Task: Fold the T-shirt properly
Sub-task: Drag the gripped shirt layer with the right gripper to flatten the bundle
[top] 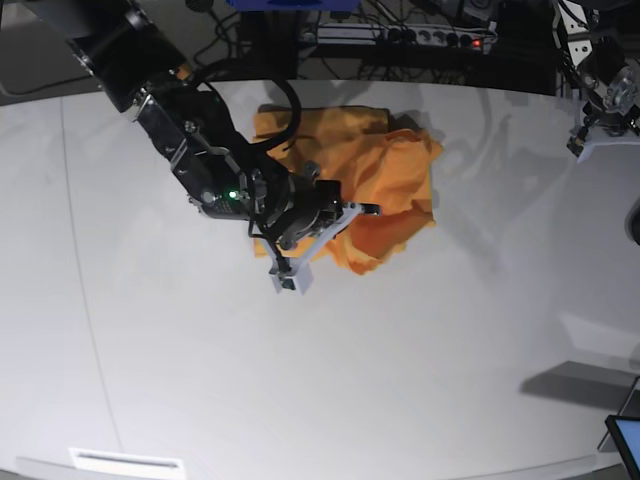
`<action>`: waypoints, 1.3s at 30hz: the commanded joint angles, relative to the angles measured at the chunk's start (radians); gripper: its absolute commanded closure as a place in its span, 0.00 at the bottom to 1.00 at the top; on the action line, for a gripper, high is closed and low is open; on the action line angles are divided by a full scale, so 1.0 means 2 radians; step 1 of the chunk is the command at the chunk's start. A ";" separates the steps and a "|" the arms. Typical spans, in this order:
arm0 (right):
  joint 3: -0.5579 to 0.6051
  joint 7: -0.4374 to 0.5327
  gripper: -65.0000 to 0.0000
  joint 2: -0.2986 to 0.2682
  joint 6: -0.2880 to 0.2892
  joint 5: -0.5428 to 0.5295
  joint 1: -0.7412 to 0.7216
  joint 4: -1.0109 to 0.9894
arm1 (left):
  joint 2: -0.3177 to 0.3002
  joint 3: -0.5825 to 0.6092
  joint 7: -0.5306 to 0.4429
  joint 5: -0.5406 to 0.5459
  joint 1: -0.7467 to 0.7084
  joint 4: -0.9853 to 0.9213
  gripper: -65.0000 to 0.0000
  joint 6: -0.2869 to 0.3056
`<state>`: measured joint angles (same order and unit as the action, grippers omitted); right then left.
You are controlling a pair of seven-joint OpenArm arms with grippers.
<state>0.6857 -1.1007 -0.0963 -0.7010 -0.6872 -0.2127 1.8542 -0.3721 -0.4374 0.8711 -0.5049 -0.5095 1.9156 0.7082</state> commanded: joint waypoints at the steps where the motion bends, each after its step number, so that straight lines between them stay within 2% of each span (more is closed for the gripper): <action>1: -0.002 0.005 1.00 0.006 0.001 0.003 -0.011 0.008 | -0.008 -0.003 0.004 -0.009 -0.001 0.008 1.00 -0.005; 4: -0.002 0.005 1.00 0.018 0.001 0.003 -0.022 0.006 | -0.008 -0.003 0.004 -0.009 -0.002 0.008 1.00 -0.005; 14: 0.027 0.008 1.00 0.026 0.001 0.003 -0.032 -0.021 | -0.008 -0.005 0.004 -0.009 -0.003 0.008 1.00 -0.005; 21: 0.063 0.044 1.00 0.030 0.001 0.002 -0.043 -0.055 | -0.005 -0.003 0.003 -0.009 -0.003 0.008 1.00 -0.005; 27: 0.069 0.065 1.00 0.031 0.001 0.002 -0.050 -0.077 | -0.002 -0.003 0.003 -0.009 -0.003 0.008 1.00 -0.005; 34: 0.067 0.061 1.00 0.027 0.001 0.003 -0.050 -0.070 | -0.002 -0.005 0.003 -0.009 -0.003 0.008 1.00 -0.005; 39: 0.066 0.028 1.00 0.016 0.001 0.000 -0.044 -0.028 | -0.001 -0.004 0.003 -0.009 -0.002 0.007 1.00 -0.005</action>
<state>0.8242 -1.0554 -0.0772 -0.7013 -0.6800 -0.2832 1.7794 -0.3576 -0.4385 0.8711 -0.5049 -0.5125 1.9152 0.7082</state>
